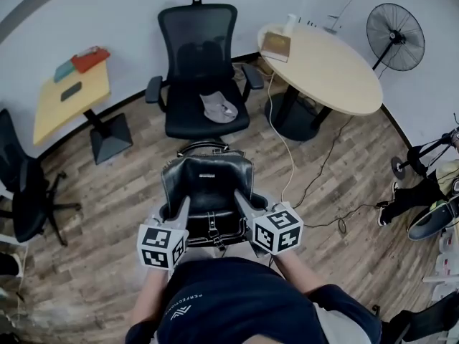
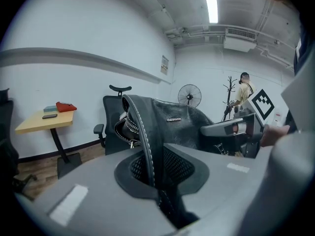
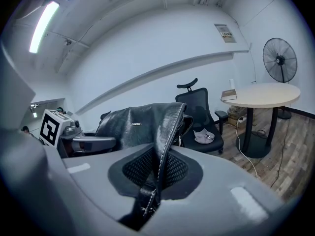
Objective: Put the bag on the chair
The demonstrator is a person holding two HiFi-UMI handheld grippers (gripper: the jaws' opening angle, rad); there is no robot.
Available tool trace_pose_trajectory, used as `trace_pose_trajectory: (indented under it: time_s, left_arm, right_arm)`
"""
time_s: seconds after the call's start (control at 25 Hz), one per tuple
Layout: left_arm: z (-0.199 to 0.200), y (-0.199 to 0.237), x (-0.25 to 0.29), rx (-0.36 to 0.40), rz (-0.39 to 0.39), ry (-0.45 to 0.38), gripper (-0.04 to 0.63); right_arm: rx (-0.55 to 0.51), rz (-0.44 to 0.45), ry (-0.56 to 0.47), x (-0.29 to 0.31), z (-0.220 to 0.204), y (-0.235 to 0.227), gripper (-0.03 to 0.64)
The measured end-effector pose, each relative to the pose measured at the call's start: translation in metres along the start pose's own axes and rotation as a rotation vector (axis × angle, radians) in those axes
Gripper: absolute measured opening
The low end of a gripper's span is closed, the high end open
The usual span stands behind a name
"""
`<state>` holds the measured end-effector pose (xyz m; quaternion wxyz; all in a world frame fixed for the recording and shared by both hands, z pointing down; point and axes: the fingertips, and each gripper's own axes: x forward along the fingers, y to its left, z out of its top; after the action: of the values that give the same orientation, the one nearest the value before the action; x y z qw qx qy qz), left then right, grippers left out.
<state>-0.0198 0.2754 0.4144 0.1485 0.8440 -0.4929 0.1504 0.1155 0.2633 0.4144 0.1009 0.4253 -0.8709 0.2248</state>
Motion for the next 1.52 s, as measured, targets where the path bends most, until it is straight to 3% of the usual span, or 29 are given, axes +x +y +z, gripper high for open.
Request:
trace_pose_trajectory:
  time_s: [0.36, 1.12, 1.52]
  left_arm:
    - [0.028, 0.048, 0.06, -0.006, -0.061, 0.008, 0.054]
    - [0.058, 0.149, 0.115, -0.052, -0.049, 0.006, 0.052]
    - [0.064, 0.207, 0.124, -0.044, -0.024, 0.009, 0.051]
  right_arm:
    - [0.024, -0.051, 0.013, 0.06, 0.034, -0.033, 0.034]
    - [0.026, -0.068, 0.07, 0.176, 0.079, -0.047, 0.034]
    - [0.049, -0.031, 0.085, 0.235, 0.091, -0.035, 0.034]
